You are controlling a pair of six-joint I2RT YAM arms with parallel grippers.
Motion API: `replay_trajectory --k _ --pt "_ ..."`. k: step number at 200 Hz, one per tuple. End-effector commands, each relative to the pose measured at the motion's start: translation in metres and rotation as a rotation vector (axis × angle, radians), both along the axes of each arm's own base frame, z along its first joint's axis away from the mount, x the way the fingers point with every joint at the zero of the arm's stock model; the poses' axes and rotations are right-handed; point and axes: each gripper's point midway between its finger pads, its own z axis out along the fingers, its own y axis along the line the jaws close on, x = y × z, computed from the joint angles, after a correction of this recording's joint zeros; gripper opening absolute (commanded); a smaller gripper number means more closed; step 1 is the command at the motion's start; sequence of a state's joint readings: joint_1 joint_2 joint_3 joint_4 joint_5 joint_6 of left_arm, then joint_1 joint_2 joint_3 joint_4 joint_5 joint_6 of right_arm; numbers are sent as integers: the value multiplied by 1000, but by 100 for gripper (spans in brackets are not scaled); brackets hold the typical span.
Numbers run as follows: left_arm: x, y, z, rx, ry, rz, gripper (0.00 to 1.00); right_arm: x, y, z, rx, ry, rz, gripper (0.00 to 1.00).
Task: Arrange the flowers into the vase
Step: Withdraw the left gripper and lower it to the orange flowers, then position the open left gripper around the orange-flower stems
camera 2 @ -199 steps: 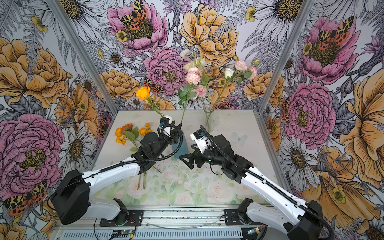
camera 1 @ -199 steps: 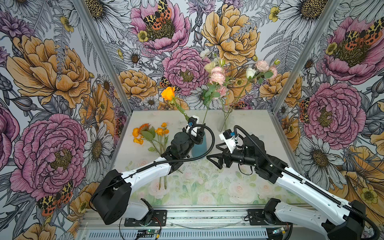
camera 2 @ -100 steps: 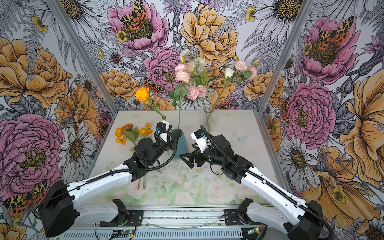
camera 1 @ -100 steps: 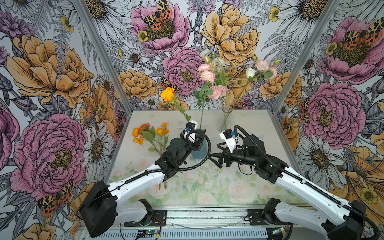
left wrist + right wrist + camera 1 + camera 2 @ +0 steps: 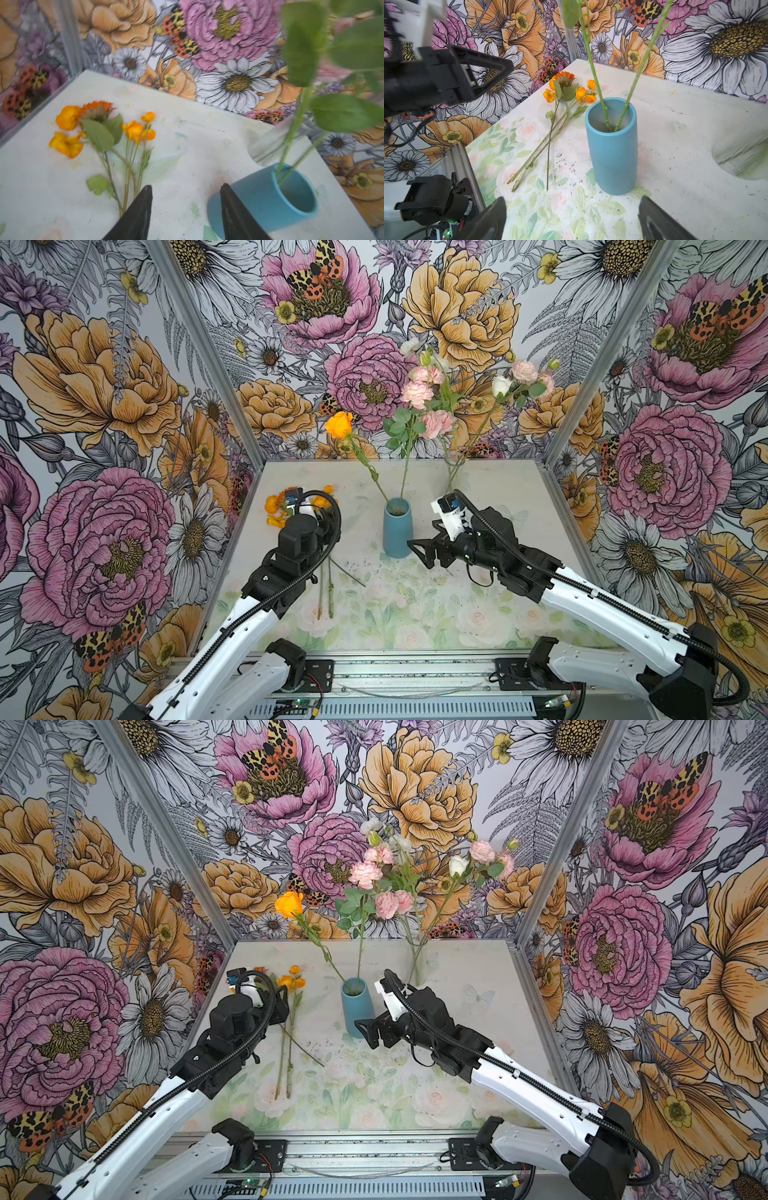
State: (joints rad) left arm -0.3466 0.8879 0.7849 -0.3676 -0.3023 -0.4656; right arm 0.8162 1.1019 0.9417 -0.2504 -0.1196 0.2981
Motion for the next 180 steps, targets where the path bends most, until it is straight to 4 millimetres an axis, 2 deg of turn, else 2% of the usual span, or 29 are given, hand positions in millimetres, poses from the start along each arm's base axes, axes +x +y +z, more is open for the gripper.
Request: replay_trajectory --k 1,10,35,75,106,159,180 --pt "-12 6 -107 -273 398 33 53 -3 7 3 10 -13 9 100" --pt "-11 12 -124 -291 427 68 53 -6 8 0 11 0 19 100" --pt "-8 33 -151 -314 441 189 52 -12 9 -1 20 9 33 99" --pt "0 33 -192 -372 497 215 43 -13 6 2 25 -1 30 100" --pt "10 32 -199 -401 466 221 37 -12 5 0 21 2 23 100" --pt "21 42 -199 -336 460 250 35 -11 6 0 20 4 22 100" --pt "24 44 -206 -317 485 252 34 -11 7 -1 20 3 22 100"
